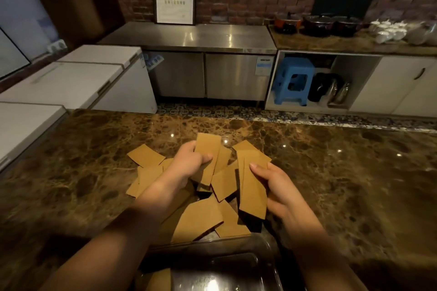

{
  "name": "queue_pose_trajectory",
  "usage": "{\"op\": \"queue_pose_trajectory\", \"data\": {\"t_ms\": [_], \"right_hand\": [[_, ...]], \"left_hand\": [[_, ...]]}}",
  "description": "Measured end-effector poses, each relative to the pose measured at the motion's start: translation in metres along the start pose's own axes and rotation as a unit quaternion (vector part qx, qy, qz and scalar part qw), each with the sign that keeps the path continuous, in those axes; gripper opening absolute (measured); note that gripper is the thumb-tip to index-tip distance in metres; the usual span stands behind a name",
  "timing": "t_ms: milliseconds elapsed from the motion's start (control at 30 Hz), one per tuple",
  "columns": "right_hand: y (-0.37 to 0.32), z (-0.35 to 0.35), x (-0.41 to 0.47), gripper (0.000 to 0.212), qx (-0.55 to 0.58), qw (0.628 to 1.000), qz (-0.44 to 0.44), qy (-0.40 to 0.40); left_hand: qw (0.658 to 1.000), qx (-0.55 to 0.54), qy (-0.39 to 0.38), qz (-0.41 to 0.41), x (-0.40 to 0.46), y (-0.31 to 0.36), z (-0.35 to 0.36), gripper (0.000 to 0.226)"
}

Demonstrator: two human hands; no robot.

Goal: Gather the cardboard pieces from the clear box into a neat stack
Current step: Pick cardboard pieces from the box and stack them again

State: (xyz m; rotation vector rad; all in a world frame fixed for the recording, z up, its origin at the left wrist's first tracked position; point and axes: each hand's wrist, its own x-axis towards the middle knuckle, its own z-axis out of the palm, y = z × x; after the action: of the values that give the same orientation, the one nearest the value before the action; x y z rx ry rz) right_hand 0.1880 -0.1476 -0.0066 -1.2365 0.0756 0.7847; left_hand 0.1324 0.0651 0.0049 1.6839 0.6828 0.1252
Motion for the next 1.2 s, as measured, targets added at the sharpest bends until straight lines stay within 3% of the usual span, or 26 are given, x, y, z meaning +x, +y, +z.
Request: {"op": "queue_pose_trajectory", "data": {"t_ms": [133, 233, 433, 667, 800, 900, 1000, 1133, 1200], "right_hand": [[-0.002, 0.014, -0.003, 0.021, 0.054, 0.998, -0.014, -0.016], [-0.008, 0.025, -0.008, 0.021, 0.052, 0.997, -0.04, -0.047], [-0.021, 0.043, -0.023, 0.025, -0.048, 0.991, -0.093, -0.084], [-0.032, 0.035, -0.035, 0.021, 0.02, 0.994, -0.101, -0.047], [-0.034, 0.038, -0.043, 0.025, -0.001, 0.987, -0.152, -0.046], [-0.033, 0.037, -0.049, 0.032, -0.087, 0.957, -0.277, -0.017], [-0.029, 0.037, -0.056, 0.019, -0.166, 0.917, -0.361, 0.02], [-0.013, 0.048, -0.065, 0.042, -0.365, 0.782, -0.499, 0.085], [-0.005, 0.059, -0.07, 0.038, -0.405, 0.758, -0.506, 0.07]], "left_hand": [[0.981, -0.184, 0.04, -0.037, -0.02, 0.015, -0.015, 0.03], [0.957, -0.286, 0.02, -0.048, -0.039, 0.023, -0.022, 0.029], [0.939, -0.343, -0.02, -0.011, -0.068, 0.03, -0.019, 0.021], [0.866, -0.498, -0.047, 0.002, -0.078, 0.035, -0.036, 0.026], [0.864, -0.498, -0.073, -0.008, -0.08, 0.033, -0.033, 0.03], [0.875, -0.473, -0.076, -0.066, -0.08, 0.032, -0.031, 0.037], [0.899, -0.427, -0.068, -0.066, -0.082, 0.034, -0.027, 0.037], [0.96, -0.266, -0.006, 0.085, -0.085, 0.033, -0.011, 0.044], [0.966, -0.202, -0.014, 0.163, -0.09, 0.031, 0.0, 0.067]]}}
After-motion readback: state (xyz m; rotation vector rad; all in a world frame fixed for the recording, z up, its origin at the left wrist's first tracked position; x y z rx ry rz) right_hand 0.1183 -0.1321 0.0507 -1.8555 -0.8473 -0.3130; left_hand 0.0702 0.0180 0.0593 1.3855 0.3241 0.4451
